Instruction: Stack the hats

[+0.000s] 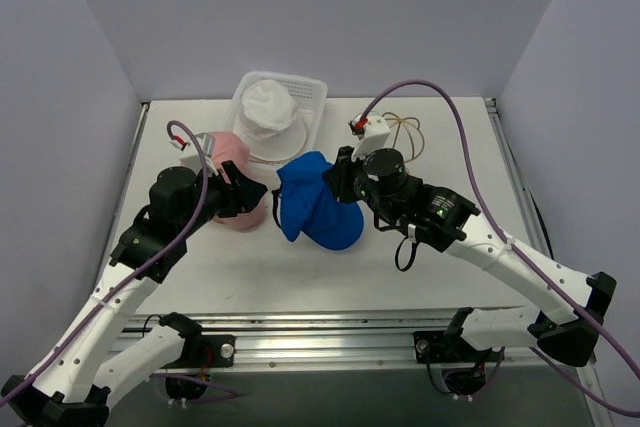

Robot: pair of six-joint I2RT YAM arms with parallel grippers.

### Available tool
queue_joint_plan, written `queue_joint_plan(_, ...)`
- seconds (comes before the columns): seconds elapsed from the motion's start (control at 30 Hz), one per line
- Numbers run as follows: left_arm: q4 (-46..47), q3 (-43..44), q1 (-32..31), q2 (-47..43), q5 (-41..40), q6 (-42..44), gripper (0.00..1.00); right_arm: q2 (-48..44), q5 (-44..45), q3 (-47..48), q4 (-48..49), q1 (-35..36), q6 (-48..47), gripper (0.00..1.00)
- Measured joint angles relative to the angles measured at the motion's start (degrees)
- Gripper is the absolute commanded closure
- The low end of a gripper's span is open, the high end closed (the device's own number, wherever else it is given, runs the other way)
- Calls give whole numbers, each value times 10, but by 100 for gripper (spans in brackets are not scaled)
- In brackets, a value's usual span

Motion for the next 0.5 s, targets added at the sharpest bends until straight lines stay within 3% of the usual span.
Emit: queue_joint_plan(0.5,41,-16,1,45,21,-26,37,-2,-20,0,5,7,-11,100)
